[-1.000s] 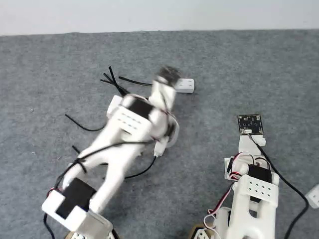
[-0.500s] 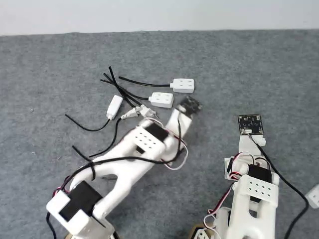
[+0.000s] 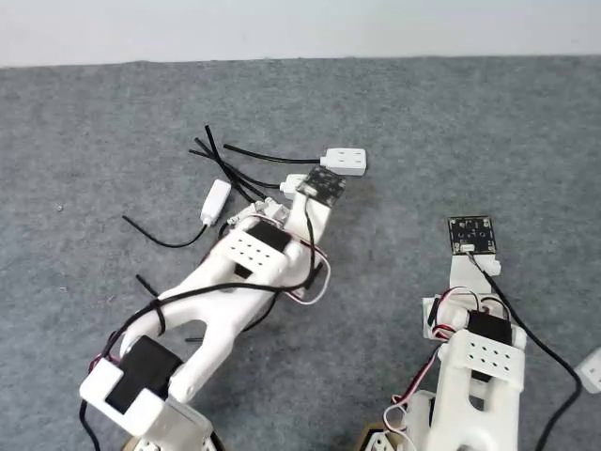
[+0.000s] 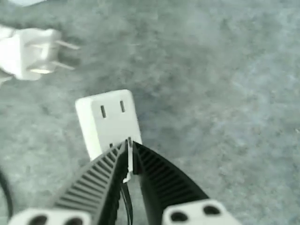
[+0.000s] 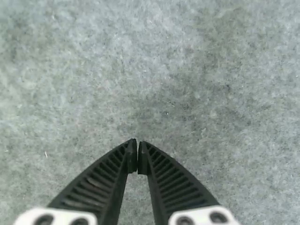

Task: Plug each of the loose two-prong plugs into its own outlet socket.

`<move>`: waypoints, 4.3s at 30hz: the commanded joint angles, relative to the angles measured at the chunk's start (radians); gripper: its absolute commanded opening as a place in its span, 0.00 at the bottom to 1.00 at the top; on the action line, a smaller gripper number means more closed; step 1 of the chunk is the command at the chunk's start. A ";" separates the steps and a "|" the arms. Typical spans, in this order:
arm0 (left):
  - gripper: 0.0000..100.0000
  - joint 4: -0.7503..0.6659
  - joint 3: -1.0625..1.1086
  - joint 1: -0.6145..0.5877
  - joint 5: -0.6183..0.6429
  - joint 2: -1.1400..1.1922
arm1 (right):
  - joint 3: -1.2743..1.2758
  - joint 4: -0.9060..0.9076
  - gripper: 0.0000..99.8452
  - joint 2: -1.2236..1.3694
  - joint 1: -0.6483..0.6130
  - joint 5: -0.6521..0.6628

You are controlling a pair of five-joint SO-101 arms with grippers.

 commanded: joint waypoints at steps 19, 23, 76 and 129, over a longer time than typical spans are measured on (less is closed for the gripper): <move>0.01 -0.057 -0.021 -0.092 -0.009 0.069 | -0.009 -0.016 0.02 -0.019 -0.008 0.014; 0.01 -0.058 -0.022 -0.092 -0.009 0.064 | -0.008 -0.016 0.02 -0.019 -0.008 0.014; 0.03 0.061 0.191 -0.061 -0.341 -0.345 | 0.011 -0.027 0.01 -0.027 -0.041 0.046; 0.01 0.404 -0.550 -0.015 0.614 0.245 | 0.014 -0.030 0.01 -0.027 -0.041 0.044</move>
